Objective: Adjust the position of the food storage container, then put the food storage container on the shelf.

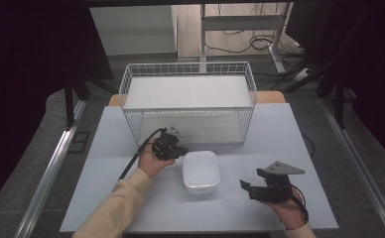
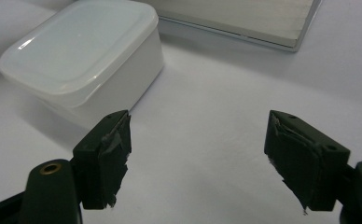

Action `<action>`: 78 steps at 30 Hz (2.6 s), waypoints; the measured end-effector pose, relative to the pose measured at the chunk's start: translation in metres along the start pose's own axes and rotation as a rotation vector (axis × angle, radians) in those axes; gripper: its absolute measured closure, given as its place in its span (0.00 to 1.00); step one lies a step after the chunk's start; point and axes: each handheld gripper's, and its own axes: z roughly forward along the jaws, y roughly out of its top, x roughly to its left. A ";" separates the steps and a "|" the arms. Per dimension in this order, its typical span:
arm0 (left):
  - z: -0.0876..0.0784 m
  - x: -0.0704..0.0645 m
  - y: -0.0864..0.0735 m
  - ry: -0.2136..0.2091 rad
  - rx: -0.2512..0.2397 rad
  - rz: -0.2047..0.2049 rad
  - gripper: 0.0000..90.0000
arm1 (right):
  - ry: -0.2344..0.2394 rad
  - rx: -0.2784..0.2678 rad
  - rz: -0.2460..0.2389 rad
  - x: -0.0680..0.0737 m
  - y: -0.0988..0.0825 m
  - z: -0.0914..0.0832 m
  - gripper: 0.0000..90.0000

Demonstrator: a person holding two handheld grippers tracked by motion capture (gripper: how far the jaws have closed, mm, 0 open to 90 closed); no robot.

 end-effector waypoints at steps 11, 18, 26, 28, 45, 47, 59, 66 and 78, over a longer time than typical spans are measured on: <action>0.008 -0.013 0.007 -0.021 -0.006 0.008 1.00 | -0.002 0.000 0.000 0.000 0.000 0.000 0.25; -0.016 -0.004 -0.001 0.031 -0.070 -0.060 0.97 | 0.001 -0.016 0.015 -0.002 0.001 -0.002 0.26; -0.067 -0.007 -0.048 0.049 -0.144 -0.187 0.68 | 0.012 -0.029 0.019 -0.001 0.003 -0.003 0.26; -0.076 -0.010 -0.059 0.039 -0.147 -0.212 0.57 | 0.012 -0.031 0.013 0.000 0.003 -0.003 0.26; -0.098 -0.019 -0.090 0.003 -0.131 -0.301 0.33 | 0.032 -0.023 0.015 0.001 0.002 -0.002 0.26; -0.101 -0.016 -0.092 0.005 -0.138 -0.311 0.32 | 0.037 -0.022 0.017 0.000 0.002 -0.001 0.27; -0.105 -0.018 -0.091 0.005 -0.162 -0.340 0.28 | 0.051 -0.034 0.043 -0.002 0.004 -0.002 0.27; -0.103 -0.019 -0.087 -0.002 -0.168 -0.349 0.25 | 0.055 -0.048 0.037 -0.004 0.004 -0.004 0.27; -0.102 -0.025 -0.074 -0.015 -0.187 -0.376 0.24 | 0.077 -0.043 0.090 -0.005 0.019 -0.004 0.26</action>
